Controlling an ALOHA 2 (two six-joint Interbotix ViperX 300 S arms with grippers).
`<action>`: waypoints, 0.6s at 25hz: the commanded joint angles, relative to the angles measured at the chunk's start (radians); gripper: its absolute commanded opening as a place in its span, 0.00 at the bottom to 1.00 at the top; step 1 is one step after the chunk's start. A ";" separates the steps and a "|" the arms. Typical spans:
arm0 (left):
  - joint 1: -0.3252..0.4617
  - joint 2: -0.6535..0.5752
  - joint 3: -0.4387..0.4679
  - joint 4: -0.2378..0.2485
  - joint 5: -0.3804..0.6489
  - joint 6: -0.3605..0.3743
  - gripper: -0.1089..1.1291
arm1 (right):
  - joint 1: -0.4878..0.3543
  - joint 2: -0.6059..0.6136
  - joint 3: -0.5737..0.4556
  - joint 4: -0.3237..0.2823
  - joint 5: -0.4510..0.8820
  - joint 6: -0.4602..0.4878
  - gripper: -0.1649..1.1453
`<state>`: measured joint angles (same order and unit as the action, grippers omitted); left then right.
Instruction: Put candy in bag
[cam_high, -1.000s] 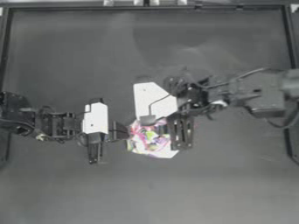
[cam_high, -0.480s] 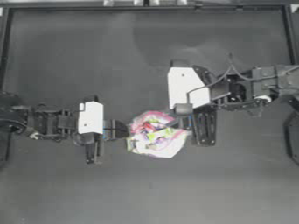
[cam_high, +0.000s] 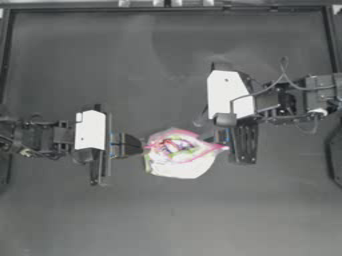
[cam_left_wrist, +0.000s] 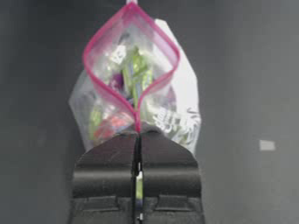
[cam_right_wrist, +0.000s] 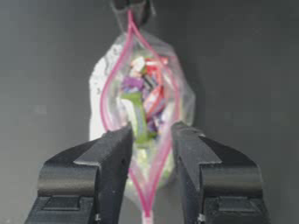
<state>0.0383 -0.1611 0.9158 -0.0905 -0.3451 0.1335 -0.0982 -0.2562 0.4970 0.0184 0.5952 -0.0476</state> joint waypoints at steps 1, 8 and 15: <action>0.002 -0.069 0.006 0.000 -0.005 0.005 0.12 | 0.000 -0.040 -0.002 -0.017 -0.008 0.017 0.67; 0.003 -0.112 0.031 0.000 -0.003 0.006 0.12 | 0.000 -0.072 0.020 -0.032 -0.012 0.051 0.67; 0.003 -0.127 0.048 -0.002 -0.003 0.006 0.12 | -0.002 -0.086 0.035 -0.028 -0.018 0.058 0.67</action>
<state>0.0399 -0.2500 0.9725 -0.0905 -0.3436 0.1381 -0.0982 -0.3206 0.5415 -0.0107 0.5860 0.0092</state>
